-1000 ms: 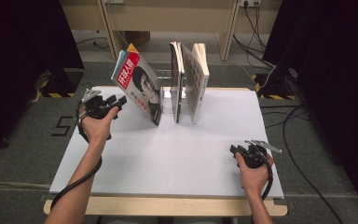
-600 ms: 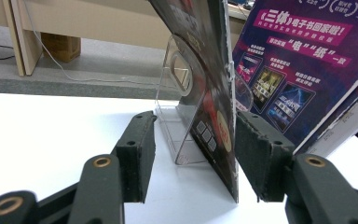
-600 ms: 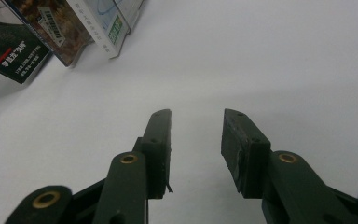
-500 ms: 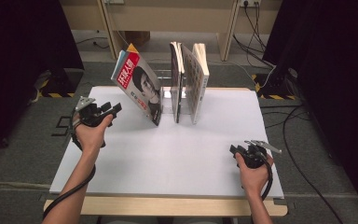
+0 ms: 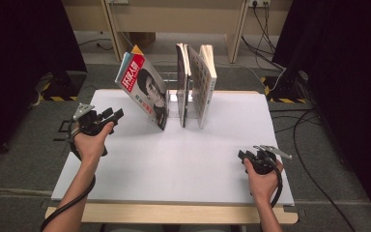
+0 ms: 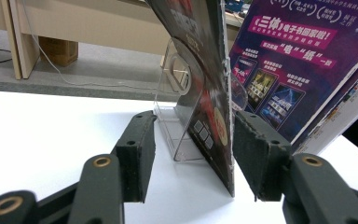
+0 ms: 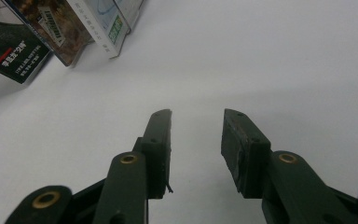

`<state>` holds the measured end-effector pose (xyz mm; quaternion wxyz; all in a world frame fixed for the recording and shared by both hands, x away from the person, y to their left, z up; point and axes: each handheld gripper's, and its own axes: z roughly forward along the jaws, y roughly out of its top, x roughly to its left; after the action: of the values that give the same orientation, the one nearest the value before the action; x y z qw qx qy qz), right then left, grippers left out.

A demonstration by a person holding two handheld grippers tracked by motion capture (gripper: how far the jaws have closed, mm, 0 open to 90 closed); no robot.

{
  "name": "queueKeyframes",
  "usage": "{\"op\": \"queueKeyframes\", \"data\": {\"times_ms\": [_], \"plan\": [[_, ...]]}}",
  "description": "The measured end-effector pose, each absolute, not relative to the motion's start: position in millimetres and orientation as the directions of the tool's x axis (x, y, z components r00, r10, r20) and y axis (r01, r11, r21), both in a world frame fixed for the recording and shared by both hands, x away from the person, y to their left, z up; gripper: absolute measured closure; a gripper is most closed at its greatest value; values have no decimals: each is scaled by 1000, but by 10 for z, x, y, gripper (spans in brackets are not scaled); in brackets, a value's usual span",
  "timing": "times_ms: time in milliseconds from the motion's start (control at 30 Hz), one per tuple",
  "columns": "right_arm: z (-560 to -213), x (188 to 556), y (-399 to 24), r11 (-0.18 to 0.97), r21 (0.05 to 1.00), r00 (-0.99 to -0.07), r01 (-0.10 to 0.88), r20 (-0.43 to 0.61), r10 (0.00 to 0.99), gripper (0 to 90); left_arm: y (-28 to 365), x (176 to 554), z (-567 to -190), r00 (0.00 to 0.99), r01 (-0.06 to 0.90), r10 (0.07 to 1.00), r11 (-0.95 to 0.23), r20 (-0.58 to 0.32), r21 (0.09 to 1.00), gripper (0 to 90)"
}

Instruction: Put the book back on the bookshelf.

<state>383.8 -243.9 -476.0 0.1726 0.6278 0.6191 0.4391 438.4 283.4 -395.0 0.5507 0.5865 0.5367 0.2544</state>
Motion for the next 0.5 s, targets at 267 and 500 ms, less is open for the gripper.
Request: {"op": "queueKeyframes", "data": {"times_ms": [267, 500], "plan": [[-4755, 3836, -2445, -175, 761, -151, 624, 337, 929, 630, 2866, 4310, -4007, 294, 362, 911, 174, -289, 916, 472], [-4756, 3836, -2444, -172, 762, -154, 624, 336, 929, 630, 2951, 4206, -4083, 285, 379, 916, 163, -283, 911, 469]]}}
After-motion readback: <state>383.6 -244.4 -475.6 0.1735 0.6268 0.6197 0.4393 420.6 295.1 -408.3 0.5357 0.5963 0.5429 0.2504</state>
